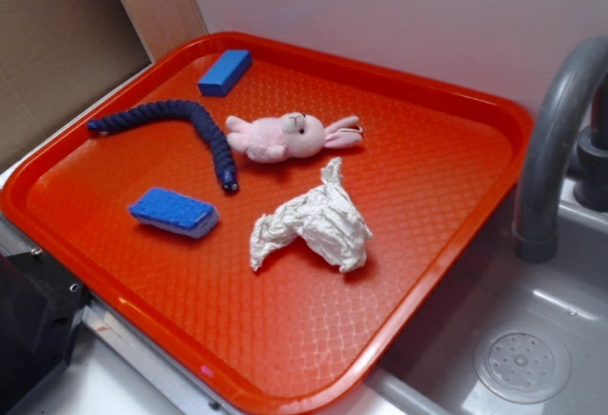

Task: Grab the blue block.

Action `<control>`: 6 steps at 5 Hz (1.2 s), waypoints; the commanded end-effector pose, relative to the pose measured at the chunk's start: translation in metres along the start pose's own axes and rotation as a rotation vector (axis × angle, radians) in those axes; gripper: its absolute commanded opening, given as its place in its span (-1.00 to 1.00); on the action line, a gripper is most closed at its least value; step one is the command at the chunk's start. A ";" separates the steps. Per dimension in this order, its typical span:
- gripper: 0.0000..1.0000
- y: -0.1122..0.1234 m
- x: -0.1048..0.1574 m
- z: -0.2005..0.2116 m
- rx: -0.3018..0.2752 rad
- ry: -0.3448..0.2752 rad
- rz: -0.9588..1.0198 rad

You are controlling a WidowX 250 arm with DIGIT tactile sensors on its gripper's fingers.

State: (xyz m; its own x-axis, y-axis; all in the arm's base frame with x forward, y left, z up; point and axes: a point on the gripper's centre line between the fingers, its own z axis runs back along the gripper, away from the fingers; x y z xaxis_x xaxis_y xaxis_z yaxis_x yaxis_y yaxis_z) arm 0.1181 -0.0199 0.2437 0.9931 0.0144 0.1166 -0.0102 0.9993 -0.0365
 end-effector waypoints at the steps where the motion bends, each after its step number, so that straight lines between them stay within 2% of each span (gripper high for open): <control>1: 1.00 0.000 0.000 0.000 0.000 0.000 0.000; 2: 1.00 0.008 0.027 -0.032 0.046 -0.007 0.125; 3: 1.00 0.022 0.053 -0.064 -0.001 -0.045 0.206; 4: 1.00 0.051 0.081 -0.087 0.036 -0.128 0.284; 5: 1.00 0.086 0.115 -0.105 0.082 -0.162 0.372; 6: 1.00 0.103 0.136 -0.127 0.139 -0.184 0.453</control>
State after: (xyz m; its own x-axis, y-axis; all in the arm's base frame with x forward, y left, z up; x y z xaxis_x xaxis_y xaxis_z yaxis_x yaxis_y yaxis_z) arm 0.2610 0.0700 0.1099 0.8686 0.4381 0.2316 -0.4545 0.8905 0.0202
